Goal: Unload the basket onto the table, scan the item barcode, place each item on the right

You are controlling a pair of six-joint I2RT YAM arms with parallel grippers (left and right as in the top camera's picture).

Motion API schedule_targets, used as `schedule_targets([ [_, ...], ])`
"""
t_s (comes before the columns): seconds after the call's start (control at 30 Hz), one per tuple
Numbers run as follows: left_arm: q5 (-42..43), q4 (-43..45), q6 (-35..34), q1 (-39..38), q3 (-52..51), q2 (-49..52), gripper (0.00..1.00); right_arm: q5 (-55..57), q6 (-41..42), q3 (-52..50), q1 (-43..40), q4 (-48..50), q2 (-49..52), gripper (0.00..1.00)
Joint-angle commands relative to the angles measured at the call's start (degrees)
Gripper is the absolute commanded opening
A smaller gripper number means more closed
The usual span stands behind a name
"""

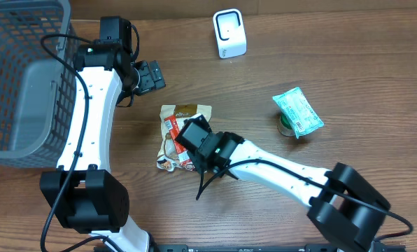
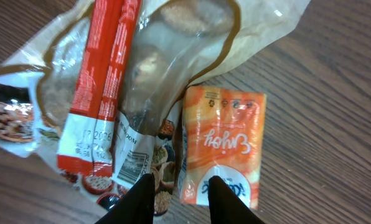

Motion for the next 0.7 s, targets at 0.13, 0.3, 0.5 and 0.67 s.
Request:
schedule_targets([
  [0.13, -0.2, 0.1, 1.3, 0.2, 0.7, -0.9, 1.00, 5.2, -2.1, 0.1, 0.7, 2.4, 3.0, 0.30],
  [0.3, -0.2, 0.1, 1.3, 0.2, 0.7, -0.9, 1.00, 6.1, -3.0, 0.0, 0.7, 3.3, 5.0, 0.30],
  [0.5, -0.2, 0.1, 1.3, 0.2, 0.7, -0.9, 1.00, 6.2, -3.2, -0.3, 0.7, 4.2, 7.1, 0.29],
  [0.67, -0.2, 0.1, 1.3, 0.2, 0.7, -0.9, 1.00, 6.2, -3.2, -0.3, 0.4, 4.2, 8.3, 0.29],
])
